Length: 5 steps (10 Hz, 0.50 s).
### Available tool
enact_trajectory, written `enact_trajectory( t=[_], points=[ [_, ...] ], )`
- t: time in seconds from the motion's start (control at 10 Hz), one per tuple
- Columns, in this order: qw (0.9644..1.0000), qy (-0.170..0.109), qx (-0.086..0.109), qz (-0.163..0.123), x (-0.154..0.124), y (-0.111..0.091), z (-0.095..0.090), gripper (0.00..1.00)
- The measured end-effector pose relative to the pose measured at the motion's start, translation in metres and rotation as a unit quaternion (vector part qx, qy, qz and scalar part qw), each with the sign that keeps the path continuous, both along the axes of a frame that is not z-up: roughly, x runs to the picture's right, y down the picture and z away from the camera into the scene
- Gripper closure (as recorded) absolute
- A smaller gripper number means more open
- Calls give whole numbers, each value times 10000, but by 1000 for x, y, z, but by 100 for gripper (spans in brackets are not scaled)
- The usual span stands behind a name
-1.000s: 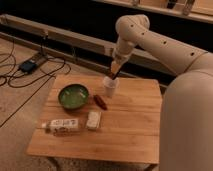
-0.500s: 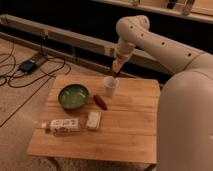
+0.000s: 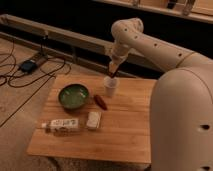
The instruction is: Place the eraser in the ceramic cup
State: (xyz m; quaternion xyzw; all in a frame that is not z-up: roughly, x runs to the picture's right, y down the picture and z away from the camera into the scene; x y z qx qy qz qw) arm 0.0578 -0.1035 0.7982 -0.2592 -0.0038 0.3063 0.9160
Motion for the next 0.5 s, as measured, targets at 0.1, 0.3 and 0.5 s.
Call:
enact_trajectory(
  t=[0.1,0.3,0.5],
  points=[
    [10000,-5,-31,20,1,5,7,100],
    [9999,-52,-100,23,-3,14,20,100],
    [9999,-79,-143,57,2,21,27,100]
  ],
)
